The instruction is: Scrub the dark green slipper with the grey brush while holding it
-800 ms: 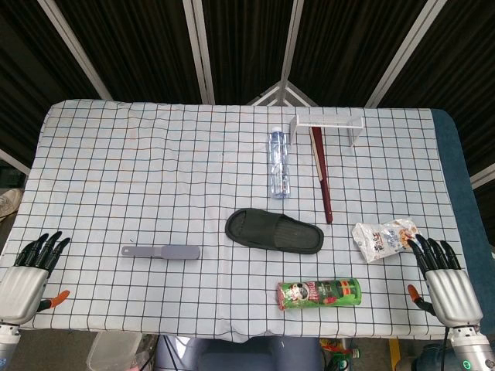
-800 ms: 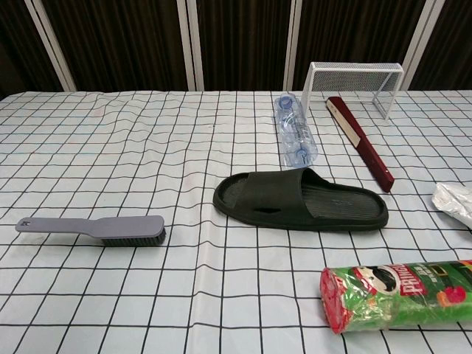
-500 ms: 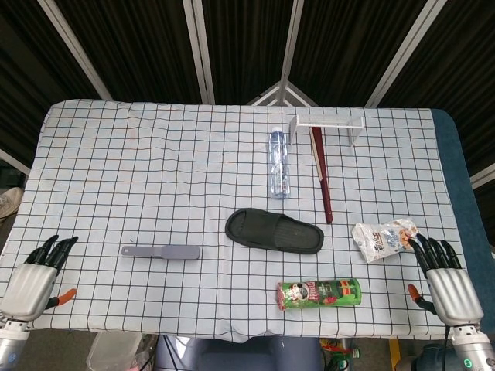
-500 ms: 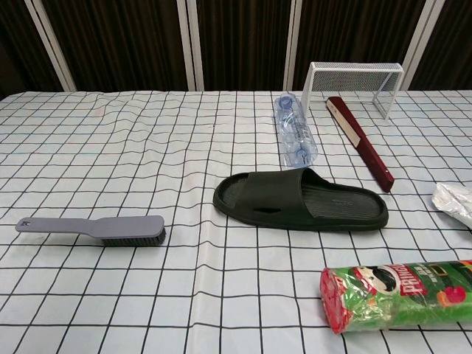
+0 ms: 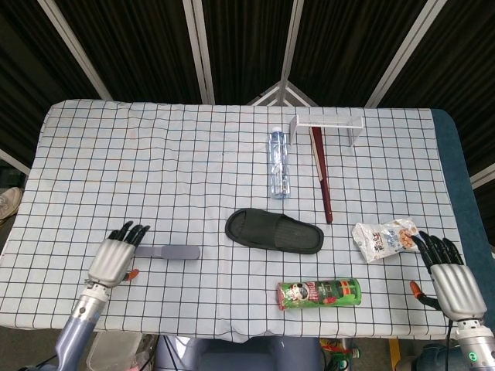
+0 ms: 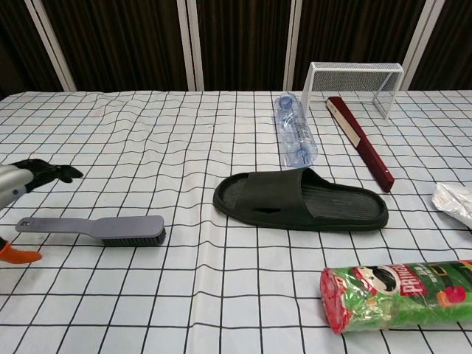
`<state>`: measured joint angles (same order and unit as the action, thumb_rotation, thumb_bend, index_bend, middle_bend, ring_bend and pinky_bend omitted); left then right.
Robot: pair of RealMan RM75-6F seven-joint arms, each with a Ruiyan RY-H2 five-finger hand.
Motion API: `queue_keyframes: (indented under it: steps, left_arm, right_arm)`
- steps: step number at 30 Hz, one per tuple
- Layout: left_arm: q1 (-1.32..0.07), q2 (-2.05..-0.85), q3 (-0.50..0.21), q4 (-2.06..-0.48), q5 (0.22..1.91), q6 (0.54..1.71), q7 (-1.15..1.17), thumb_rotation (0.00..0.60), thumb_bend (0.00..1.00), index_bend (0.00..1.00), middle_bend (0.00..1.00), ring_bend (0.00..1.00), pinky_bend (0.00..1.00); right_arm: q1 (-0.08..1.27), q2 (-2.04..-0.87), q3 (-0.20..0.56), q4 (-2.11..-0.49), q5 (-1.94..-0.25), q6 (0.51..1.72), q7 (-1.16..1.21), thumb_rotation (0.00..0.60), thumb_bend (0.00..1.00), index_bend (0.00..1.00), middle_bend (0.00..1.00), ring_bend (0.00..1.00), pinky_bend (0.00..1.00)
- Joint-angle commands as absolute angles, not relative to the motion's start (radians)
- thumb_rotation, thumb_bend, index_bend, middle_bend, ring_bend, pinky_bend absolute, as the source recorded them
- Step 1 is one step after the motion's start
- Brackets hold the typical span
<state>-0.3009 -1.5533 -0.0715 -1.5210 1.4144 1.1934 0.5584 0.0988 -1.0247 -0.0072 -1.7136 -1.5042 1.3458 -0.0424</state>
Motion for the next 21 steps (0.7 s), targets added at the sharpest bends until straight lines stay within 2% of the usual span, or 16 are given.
queue_keyframes:
  steps: [1,6,8,14,21]
  left_arm:
    - [-0.337,-1.597,-0.095,-1.512,1.382,1.152,0.576,0.600,0.22,0.14,0.20,0.12,0.29]
    - [-0.368,-1.633,-0.099,-1.514,1.372,1.124,0.566,0.600,0.24,0.17,0.25,0.17,0.33]
    - [-0.376,-1.643,-0.100,-1.508,1.374,1.123,0.555,0.600,0.29,0.20,0.28,0.19,0.34]
    - [-0.400,-1.668,-0.109,-1.480,1.388,1.121,0.496,0.600,0.35,0.23,0.31,0.21,0.35]
    - [-0.429,-1.701,-0.109,-1.451,1.380,1.096,0.472,0.600,0.36,0.27,0.35,0.24,0.38]
  right_arm:
    - [0.103,-1.020,-0.009,-1.710,-1.501,1.335,-0.029,0.600,0.40,0.00,0.00,0.00,0.00]
    - [0.104,-1.016,-0.012,-1.710,-1.508,1.332,-0.018,0.600,0.40,0.00,0.00,0.00,0.00]
    - [0.104,-1.015,-0.014,-1.710,-1.509,1.333,-0.015,0.600,0.40,0.00,0.00,0.00,0.00]
    - [0.107,-1.016,-0.015,-1.706,-1.503,1.322,-0.013,0.600,0.40,0.00,0.00,0.00,0.00]
    - [0.111,-1.017,-0.013,-1.702,-1.497,1.316,-0.011,0.600,0.40,0.00,0.00,0.00,0.00]
